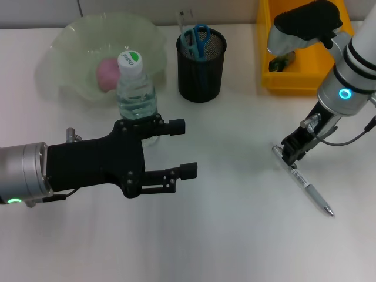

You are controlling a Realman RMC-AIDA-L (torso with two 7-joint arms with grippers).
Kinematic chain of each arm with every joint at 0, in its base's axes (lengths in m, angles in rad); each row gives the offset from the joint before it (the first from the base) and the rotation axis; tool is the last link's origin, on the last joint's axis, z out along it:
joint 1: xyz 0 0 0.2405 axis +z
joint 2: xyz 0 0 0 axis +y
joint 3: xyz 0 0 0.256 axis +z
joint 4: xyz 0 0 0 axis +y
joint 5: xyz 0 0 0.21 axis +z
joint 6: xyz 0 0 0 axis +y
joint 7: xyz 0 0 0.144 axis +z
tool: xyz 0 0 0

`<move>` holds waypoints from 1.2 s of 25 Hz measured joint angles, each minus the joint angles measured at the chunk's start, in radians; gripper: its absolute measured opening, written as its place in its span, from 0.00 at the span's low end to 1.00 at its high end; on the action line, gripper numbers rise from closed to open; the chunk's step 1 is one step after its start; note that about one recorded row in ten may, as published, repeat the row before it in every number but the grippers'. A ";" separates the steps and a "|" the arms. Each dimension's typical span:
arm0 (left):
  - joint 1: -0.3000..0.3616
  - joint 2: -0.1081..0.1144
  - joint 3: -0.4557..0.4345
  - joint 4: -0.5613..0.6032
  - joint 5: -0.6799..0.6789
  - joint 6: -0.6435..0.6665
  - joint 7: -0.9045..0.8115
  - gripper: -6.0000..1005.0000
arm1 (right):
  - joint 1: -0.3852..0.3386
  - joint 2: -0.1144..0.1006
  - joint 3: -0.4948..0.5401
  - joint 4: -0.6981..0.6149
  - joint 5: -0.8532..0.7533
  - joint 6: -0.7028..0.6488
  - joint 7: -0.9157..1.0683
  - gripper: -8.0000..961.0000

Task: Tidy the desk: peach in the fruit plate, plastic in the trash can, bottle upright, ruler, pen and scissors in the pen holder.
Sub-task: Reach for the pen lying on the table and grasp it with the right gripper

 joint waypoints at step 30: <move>0.000 -0.002 0.000 0.000 -0.008 -0.001 0.000 0.78 | 0.008 0.007 -0.029 0.065 0.025 0.043 0.000 0.35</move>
